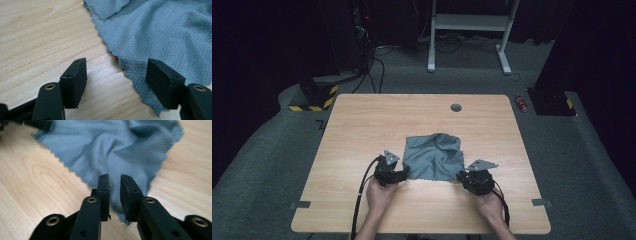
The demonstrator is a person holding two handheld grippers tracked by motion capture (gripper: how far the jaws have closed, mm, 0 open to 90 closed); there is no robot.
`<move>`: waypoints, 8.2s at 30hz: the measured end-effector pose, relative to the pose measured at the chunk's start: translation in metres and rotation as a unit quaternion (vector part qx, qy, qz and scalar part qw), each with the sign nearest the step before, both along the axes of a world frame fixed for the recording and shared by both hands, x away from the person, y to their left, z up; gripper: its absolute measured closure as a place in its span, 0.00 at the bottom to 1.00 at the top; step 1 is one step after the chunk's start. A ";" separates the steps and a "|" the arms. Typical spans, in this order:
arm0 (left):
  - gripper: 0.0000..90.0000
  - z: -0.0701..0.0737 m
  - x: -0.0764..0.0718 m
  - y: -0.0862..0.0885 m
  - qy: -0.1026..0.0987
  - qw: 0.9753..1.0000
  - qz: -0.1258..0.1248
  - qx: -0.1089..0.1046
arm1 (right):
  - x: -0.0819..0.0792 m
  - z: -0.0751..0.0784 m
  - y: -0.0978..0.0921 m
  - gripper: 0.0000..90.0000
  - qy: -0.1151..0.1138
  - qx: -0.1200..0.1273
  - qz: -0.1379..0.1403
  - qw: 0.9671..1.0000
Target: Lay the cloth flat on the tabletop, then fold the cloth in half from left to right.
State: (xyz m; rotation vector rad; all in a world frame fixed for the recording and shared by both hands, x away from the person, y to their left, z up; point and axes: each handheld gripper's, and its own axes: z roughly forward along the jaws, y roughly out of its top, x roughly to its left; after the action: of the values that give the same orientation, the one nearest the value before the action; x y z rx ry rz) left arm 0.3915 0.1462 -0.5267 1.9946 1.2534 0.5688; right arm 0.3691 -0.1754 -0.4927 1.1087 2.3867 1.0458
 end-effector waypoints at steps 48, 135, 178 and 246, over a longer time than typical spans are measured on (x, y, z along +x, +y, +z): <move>0.97 0.015 -0.032 -0.012 0.040 0.988 -0.139 0.052 | -0.006 -0.021 -0.002 0.99 0.011 -0.041 0.015 0.999; 0.53 0.008 0.012 0.010 0.036 0.999 -0.028 -0.005 | 0.004 -0.012 0.003 0.76 -0.032 0.018 0.035 0.999; 0.43 0.000 0.007 0.011 -0.004 1.000 -0.014 0.000 | 0.149 -0.010 0.008 0.79 0.033 -0.062 -0.116 0.991; 0.40 0.006 -0.052 0.006 0.026 0.994 -0.109 0.011 | -0.014 -0.017 0.024 0.70 0.001 -0.012 0.063 0.998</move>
State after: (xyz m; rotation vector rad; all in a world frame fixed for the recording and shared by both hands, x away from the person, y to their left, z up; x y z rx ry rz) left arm 0.3398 0.1523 -0.5205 2.1437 1.0448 0.4279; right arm 0.3550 -0.1514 -0.5094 0.9618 2.4925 1.0538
